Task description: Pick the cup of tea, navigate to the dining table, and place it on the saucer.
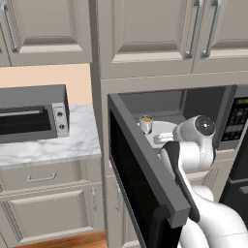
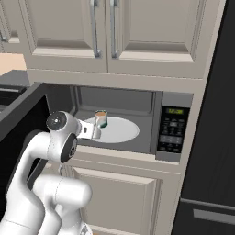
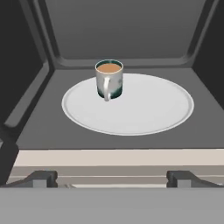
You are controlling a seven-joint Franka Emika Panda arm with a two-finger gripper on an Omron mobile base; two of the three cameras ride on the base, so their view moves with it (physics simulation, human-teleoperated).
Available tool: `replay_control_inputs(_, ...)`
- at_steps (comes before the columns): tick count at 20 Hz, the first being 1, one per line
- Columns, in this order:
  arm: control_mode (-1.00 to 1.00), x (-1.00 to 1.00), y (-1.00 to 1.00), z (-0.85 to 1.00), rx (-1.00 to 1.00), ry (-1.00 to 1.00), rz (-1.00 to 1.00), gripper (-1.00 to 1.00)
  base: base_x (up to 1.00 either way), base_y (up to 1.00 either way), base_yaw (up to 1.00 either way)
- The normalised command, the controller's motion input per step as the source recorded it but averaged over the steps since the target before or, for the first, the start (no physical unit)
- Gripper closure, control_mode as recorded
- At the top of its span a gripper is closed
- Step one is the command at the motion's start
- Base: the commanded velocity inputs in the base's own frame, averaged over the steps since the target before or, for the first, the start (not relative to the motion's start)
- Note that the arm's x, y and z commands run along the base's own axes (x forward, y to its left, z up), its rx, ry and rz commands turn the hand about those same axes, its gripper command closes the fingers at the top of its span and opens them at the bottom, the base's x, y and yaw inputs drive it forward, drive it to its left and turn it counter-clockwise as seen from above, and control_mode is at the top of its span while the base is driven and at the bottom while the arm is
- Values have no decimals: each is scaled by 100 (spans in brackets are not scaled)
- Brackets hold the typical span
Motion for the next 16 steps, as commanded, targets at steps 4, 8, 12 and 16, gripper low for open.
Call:
replay_control_inputs(4,-100,0,-10,2,7,-2,0,-100,0,0,0)
replay_control_inputs(8,-100,-3,-10,6,10,-6,0,-100,0,0,0)
replay_control_inputs(12,-100,-10,-6,6,9,-11,0,-100,0,0,0)
replay_control_inputs(16,-100,-1,0,0,1,-3,0,-100,0,0,0)
